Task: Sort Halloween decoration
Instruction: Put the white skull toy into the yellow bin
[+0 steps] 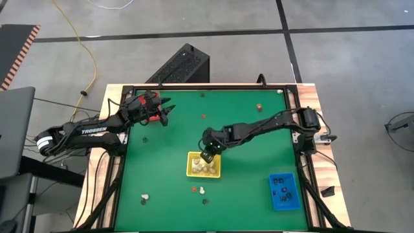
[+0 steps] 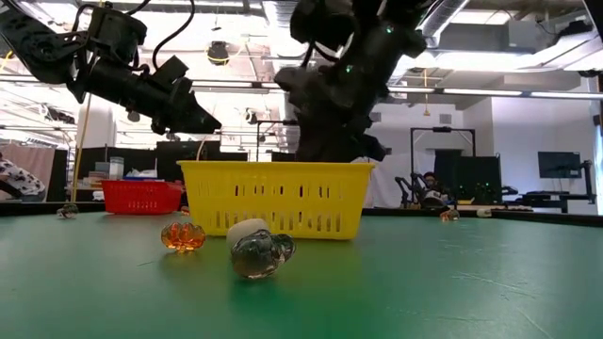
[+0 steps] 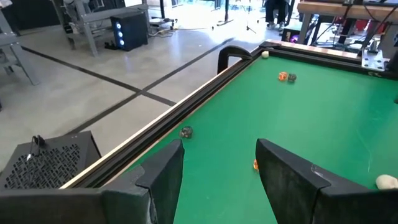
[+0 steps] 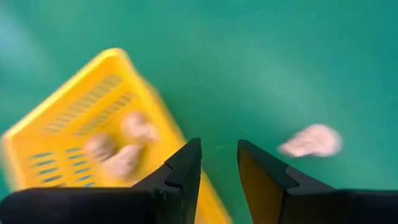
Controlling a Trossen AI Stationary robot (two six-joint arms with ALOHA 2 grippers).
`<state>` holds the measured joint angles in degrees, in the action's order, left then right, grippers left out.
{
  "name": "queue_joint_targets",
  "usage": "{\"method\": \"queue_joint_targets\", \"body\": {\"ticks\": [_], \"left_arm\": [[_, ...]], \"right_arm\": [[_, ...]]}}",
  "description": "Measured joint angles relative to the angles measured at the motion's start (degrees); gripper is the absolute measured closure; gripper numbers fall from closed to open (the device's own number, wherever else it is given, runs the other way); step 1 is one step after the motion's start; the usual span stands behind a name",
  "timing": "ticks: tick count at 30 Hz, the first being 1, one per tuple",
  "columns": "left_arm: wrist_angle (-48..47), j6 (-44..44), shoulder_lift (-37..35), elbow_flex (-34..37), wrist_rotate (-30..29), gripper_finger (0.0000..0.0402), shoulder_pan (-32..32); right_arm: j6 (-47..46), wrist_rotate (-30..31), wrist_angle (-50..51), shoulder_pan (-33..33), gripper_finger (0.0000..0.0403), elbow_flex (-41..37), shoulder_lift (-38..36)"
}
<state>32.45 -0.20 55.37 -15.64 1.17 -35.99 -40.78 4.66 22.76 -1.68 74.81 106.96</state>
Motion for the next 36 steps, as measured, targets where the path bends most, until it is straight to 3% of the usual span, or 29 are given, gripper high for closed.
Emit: {"method": "queue_joint_targets", "body": {"ticks": [4,14,23,31,36], "left_arm": [[-0.28,-0.54,0.0,0.0,0.01,0.0209,0.0],[-0.46,-0.05,0.0,0.0,0.0,0.0209,0.0],[-0.46,-0.04,0.0,0.01,0.0,0.0209,0.0],[-0.46,0.09,0.0,0.01,0.0,0.0209,0.0],[-0.47,0.34,0.0,0.0,0.0,0.0209,0.0]], "right_arm": [[-2.67,6.18,1.41,1.32,0.0267,0.0,0.0],[-11.1,13.22,9.23,1.84,0.0267,-0.02,0.26],[-7.58,19.17,7.2,0.77,0.0267,-0.22,0.26],[-7.84,14.04,6.02,3.5,0.0259,-0.22,0.26],[-9.01,9.68,6.84,4.63,0.0206,-0.22,0.26]]}}
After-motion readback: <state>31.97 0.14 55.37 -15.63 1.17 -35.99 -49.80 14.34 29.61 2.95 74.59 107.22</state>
